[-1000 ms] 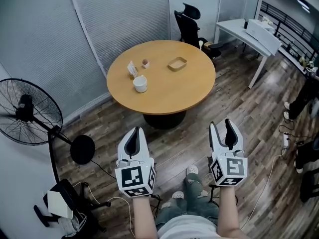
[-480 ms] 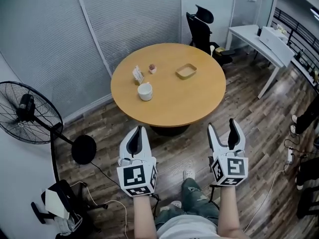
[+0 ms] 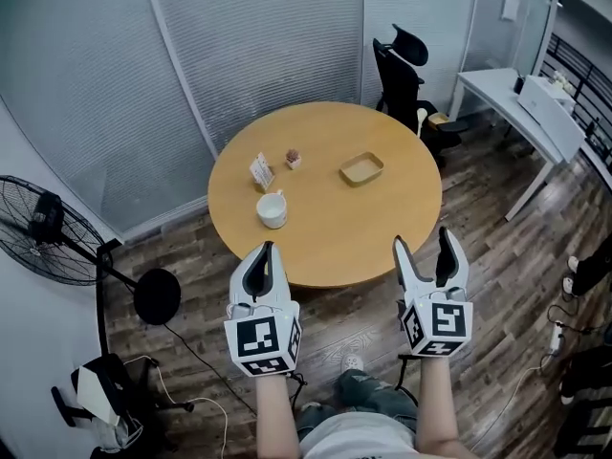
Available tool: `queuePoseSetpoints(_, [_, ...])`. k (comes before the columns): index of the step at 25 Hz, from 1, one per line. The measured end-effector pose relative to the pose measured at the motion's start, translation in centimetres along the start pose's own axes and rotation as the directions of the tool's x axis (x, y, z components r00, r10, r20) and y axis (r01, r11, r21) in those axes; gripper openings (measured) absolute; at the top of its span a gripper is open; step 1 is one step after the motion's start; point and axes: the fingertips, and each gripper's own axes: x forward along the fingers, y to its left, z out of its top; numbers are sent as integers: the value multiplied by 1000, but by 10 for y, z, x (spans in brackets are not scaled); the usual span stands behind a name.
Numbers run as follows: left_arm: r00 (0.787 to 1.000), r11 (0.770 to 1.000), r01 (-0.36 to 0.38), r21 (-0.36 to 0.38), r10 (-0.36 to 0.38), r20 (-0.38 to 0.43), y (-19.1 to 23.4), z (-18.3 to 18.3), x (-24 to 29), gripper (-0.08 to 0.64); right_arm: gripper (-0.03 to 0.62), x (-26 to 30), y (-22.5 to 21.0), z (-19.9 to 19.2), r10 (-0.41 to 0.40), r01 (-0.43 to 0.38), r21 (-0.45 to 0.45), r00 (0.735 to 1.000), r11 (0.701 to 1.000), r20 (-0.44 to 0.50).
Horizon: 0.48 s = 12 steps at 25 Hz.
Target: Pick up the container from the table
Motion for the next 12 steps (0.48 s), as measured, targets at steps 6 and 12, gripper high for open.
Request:
queuePoseSetpoints(6, [1000, 1000, -27, -1, 27, -2, -14, -1, 50, 1, 367, 52, -25, -9, 47, -47, -15, 999, 999, -24])
queuePoseSetpoints(12, [998, 998, -65, 2, 65, -16, -13, -6, 78, 1, 367, 83, -37, -25, 79, -79, -3, 995, 997, -55])
